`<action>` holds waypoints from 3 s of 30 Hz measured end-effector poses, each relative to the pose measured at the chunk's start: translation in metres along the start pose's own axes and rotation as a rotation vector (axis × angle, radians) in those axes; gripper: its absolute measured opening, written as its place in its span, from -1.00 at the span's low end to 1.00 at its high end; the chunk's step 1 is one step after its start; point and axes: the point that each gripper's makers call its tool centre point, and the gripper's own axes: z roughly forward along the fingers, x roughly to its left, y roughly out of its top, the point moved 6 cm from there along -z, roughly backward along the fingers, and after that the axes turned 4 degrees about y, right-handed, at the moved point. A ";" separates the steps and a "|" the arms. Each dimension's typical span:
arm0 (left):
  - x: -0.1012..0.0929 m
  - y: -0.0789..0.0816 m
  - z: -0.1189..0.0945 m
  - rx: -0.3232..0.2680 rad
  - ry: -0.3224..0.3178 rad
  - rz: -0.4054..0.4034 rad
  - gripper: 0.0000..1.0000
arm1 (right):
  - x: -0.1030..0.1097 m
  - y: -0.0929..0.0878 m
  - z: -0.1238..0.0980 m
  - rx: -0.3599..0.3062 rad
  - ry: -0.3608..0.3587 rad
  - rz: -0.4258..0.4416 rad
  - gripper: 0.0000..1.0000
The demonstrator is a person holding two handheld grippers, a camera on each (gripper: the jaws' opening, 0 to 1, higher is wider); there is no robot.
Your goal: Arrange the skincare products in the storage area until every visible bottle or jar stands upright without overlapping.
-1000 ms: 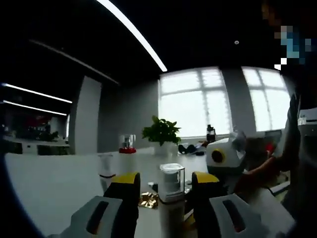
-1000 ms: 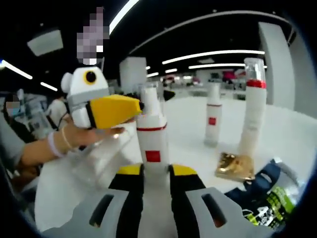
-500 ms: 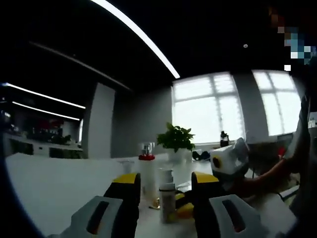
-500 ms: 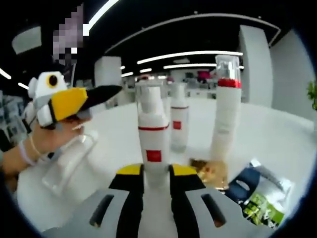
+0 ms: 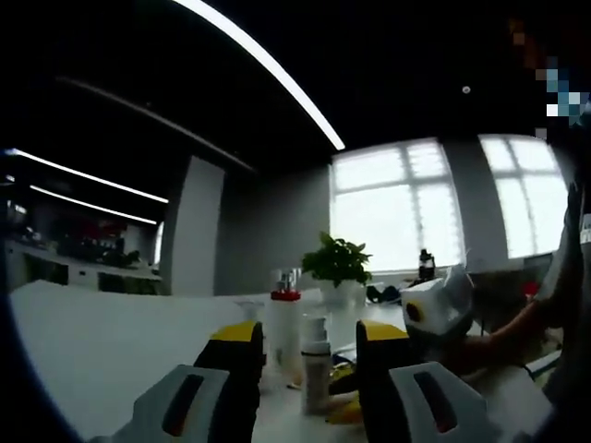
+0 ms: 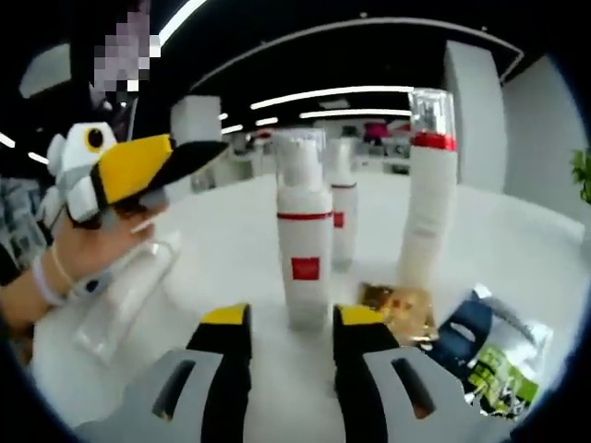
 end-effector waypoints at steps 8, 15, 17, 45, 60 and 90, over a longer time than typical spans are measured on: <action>0.001 0.000 -0.001 0.002 0.006 0.002 -0.18 | 0.005 -0.005 -0.007 0.012 0.021 -0.006 -0.46; 0.004 0.000 -0.004 -0.004 0.021 -0.005 -0.18 | -0.001 0.004 -0.011 -0.006 0.001 -0.002 -0.47; 0.005 0.001 -0.005 -0.007 0.028 -0.007 -0.18 | -0.007 0.008 -0.014 -0.011 -0.018 -0.008 -0.44; 0.007 0.004 -0.005 -0.025 0.063 0.001 -0.19 | -0.086 0.025 0.017 0.494 -0.008 0.049 0.24; 0.007 0.006 -0.003 -0.029 0.067 0.010 -0.19 | -0.081 0.021 0.015 0.628 -0.084 0.032 -0.22; 0.008 0.010 -0.007 -0.052 0.074 -0.009 -0.20 | -0.086 0.034 -0.085 0.709 -0.019 -0.166 -0.25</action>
